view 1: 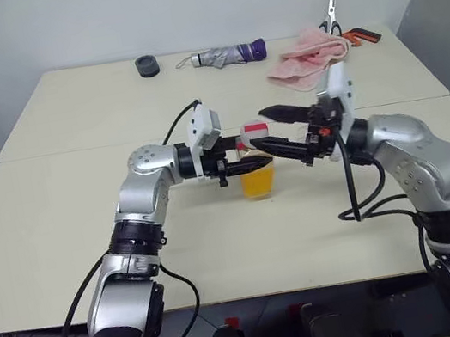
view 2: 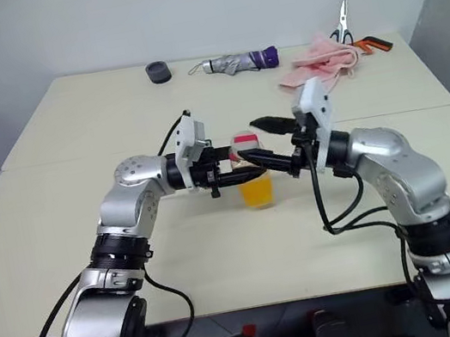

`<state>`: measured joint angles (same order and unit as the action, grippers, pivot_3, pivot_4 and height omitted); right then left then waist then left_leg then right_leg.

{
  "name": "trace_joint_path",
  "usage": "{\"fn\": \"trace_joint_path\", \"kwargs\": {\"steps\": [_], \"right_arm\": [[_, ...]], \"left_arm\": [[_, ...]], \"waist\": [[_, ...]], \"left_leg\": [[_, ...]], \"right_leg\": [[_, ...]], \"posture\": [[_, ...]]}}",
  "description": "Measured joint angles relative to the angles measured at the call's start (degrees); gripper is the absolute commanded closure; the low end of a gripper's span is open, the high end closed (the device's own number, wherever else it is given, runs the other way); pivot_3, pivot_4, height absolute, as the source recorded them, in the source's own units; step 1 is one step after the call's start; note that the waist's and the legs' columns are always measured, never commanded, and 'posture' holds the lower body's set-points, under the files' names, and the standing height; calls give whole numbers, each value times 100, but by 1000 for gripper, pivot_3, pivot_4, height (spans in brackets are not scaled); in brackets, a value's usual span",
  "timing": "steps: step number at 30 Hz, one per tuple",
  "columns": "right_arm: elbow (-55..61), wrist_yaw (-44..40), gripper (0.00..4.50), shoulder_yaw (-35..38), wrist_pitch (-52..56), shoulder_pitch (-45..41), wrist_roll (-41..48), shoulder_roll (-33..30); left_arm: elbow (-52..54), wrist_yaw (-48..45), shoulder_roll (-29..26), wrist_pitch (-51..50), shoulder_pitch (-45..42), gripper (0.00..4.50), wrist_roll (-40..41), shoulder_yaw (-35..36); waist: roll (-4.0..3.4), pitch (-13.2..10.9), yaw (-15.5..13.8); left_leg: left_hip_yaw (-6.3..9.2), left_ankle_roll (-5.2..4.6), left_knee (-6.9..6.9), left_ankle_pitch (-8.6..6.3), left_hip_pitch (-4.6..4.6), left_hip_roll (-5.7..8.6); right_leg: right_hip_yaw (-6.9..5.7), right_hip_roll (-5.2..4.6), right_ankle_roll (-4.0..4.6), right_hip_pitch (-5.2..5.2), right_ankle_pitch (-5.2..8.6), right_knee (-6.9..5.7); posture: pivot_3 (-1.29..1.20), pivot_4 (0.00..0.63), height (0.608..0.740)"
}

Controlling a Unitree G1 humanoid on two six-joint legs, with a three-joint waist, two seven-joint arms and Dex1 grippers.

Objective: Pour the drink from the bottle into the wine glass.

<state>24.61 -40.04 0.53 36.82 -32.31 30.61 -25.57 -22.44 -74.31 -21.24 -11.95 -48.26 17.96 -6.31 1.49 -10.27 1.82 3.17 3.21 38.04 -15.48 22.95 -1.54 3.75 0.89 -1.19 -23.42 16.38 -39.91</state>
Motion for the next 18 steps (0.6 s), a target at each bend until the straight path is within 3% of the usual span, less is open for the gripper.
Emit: {"fn": "trace_joint_path", "kwargs": {"steps": [4,9,18], "right_arm": [[1141,1255,618,-373,475,506,-368,400],[1176,2450,618,-876,777,357,-1161,934],[897,2885,618,-1167,791,260,-1605,1357]], "left_arm": [[-105,6,13,17,-9,2578,-9,-2],[-380,-3,32,134,-153,2578,-41,-11],[-656,-7,118,341,-237,2578,-129,-15]], "waist": [[0,0,24],[0,0,27],[0,0,15]], "left_leg": [[-4,1,0,1,-3,4],[-3,3,5,3,-7,3],[-5,2,0,2,-1,5]], "right_leg": [[3,8,0,0,0,-2],[2,16,0,-1,0,-9],[2,9,0,-3,0,0]], "posture": [[0,150,740],[0,150,740],[0,150,740]]}}
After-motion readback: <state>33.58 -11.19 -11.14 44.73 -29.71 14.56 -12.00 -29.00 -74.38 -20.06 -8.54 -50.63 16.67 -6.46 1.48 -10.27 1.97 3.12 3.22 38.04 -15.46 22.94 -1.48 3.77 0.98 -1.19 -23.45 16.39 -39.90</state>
